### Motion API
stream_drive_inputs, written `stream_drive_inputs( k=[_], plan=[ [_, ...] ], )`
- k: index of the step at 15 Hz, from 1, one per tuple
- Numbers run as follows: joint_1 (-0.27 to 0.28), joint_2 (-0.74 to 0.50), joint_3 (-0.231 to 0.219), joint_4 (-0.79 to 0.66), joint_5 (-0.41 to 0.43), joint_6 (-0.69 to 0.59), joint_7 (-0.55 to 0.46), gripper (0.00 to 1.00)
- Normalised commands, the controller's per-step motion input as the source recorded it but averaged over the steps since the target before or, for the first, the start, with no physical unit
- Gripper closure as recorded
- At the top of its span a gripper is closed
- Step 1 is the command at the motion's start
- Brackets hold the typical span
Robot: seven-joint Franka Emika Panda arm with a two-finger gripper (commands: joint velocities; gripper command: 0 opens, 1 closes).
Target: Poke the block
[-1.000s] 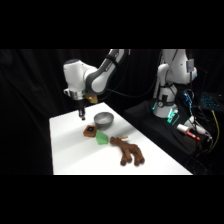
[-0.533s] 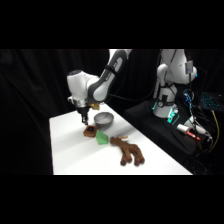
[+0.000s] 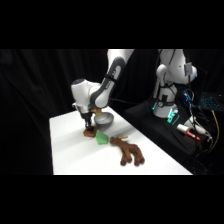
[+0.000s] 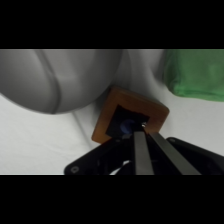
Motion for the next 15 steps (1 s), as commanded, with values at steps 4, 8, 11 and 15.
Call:
stream_drive_inputs(
  k=[4, 8, 11, 15],
  plan=[
    [-0.054, 0.03, 0.062, -0.04, 0.111, 0.17, -0.02, 0.99],
    [-0.032, -0.08, 0.048, -0.09, 0.075, 0.12, -0.03, 0.99],
    [-0.03, -0.24, 0.05, -0.13, 0.062, 0.02, -0.07, 1.0],
    [-0.028, -0.36, 0.044, -0.14, 0.038, -0.15, -0.1, 1.0]
  ],
)
